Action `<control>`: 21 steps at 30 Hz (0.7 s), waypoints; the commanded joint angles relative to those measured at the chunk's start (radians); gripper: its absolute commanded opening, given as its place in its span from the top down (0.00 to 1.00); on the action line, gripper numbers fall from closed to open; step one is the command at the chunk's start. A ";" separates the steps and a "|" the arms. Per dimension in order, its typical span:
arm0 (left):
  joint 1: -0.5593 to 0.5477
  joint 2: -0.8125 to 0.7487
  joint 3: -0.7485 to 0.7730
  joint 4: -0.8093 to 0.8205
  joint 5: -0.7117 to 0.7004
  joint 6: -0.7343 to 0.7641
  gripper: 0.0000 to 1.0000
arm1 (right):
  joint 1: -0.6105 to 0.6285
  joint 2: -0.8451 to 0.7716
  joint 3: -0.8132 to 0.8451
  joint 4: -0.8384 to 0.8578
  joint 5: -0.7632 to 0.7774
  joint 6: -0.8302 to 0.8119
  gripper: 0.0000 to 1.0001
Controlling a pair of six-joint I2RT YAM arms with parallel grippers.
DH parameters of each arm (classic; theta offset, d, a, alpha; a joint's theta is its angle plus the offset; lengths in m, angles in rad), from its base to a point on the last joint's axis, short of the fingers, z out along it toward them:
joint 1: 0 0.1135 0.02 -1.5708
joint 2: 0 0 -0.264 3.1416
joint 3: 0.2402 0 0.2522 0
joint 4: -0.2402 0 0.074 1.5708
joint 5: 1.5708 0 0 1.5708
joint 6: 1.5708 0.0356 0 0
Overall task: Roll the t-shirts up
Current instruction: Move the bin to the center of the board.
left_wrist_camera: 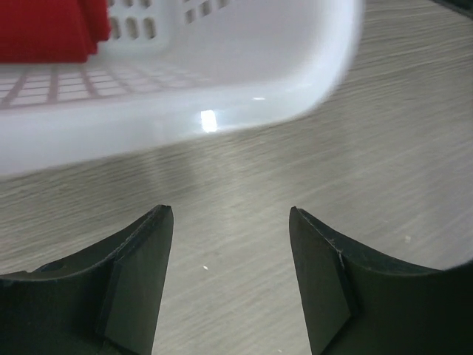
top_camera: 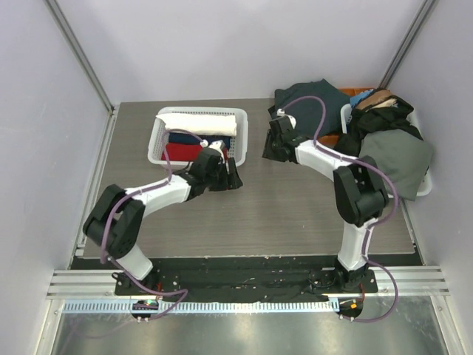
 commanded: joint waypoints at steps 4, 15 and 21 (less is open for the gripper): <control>0.136 0.110 0.086 0.113 0.054 -0.008 0.34 | 0.094 0.201 0.278 0.040 -0.069 0.052 0.57; 0.414 0.276 0.279 0.110 0.093 0.002 0.35 | 0.144 0.565 0.871 0.006 -0.173 0.109 0.53; 0.423 0.177 0.270 0.074 0.105 0.019 0.34 | 0.135 0.452 0.804 -0.005 -0.174 0.073 0.50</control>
